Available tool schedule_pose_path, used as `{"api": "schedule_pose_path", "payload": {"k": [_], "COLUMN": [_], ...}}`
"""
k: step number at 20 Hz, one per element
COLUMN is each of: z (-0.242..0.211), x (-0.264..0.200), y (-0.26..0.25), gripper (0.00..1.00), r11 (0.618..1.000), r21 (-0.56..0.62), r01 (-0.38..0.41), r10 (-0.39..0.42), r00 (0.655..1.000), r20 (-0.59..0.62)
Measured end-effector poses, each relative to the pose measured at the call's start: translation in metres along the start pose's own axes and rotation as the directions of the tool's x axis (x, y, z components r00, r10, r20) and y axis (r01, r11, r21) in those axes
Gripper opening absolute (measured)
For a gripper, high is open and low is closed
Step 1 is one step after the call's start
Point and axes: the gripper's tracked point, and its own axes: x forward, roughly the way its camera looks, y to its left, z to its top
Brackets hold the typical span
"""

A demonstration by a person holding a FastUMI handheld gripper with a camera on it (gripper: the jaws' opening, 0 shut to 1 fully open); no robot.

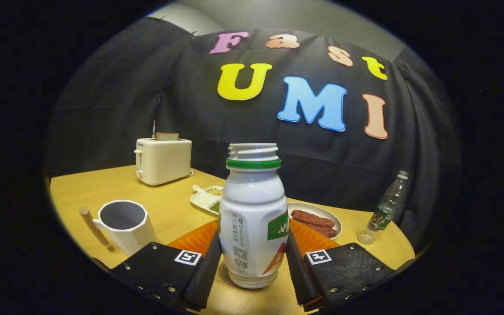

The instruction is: Take the bottle from table, then pour the juice into the cup, finally place the bottle on the coaster

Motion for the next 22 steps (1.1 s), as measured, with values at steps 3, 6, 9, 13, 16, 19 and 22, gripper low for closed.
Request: {"api": "schedule_pose_path", "payload": {"k": [3,6,9,13,16,19,22], "z": [-0.002,-0.007,-0.008,-0.012,-0.016,-0.016,-0.017], "x": [0.006,0.010,0.015,0.017,0.019,0.021,0.020], "y": [-0.007,-0.007,-0.004,-0.005,-0.004,-0.004,-0.004], "gripper": [0.72,0.72,0.72,0.72,0.72,0.72,0.72], "r11": [0.997,0.996,0.996,0.996,0.995,0.995,0.995], "r21": [0.071,0.088,0.092,0.089,0.098,0.097,0.099], "r01": [0.007,0.005,-0.002,0.002,-0.003,-0.003,-0.005], "r10": [-0.008,-0.006,0.002,-0.002,0.003,0.002,0.003], "r00": [1.000,1.000,1.000,1.000,1.000,1.000,1.000], "r20": [0.016,0.006,0.008,0.006,0.000,0.005,0.015]}}
